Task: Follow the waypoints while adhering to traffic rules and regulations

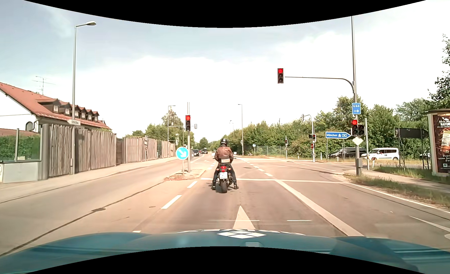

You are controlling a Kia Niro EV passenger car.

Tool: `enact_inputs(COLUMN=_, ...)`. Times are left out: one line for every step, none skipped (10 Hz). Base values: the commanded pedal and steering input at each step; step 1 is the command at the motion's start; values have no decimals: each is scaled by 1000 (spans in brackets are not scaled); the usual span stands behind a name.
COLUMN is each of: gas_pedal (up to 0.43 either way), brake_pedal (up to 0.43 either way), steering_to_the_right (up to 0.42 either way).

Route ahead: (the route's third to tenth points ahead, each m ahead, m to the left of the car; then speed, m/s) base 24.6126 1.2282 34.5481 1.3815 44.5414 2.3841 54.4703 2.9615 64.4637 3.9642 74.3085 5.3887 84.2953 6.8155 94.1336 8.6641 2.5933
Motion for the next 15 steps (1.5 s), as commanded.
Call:
enact_inputs(gas_pedal=0, brake_pedal=207, steering_to_the_right=-23)
enact_inputs(gas_pedal=0, brake_pedal=195, steering_to_the_right=-23)
enact_inputs(gas_pedal=0, brake_pedal=195, steering_to_the_right=-23)
enact_inputs(gas_pedal=0, brake_pedal=189, steering_to_the_right=-23)
enact_inputs(gas_pedal=0, brake_pedal=189, steering_to_the_right=-23)
enact_inputs(gas_pedal=0, brake_pedal=195, steering_to_the_right=-23)
enact_inputs(gas_pedal=0, brake_pedal=201, steering_to_the_right=-22)
enact_inputs(gas_pedal=0, brake_pedal=213, steering_to_the_right=-21)
enact_inputs(gas_pedal=0, brake_pedal=213, steering_to_the_right=-19)
enact_inputs(gas_pedal=0, brake_pedal=213, steering_to_the_right=-17)
enact_inputs(gas_pedal=0, brake_pedal=213, steering_to_the_right=-17)
enact_inputs(gas_pedal=0, brake_pedal=213, steering_to_the_right=-17)
enact_inputs(gas_pedal=0, brake_pedal=213, steering_to_the_right=-15)
enact_inputs(gas_pedal=0, brake_pedal=213, steering_to_the_right=-12)
enact_inputs(gas_pedal=0, brake_pedal=213, steering_to_the_right=-11)
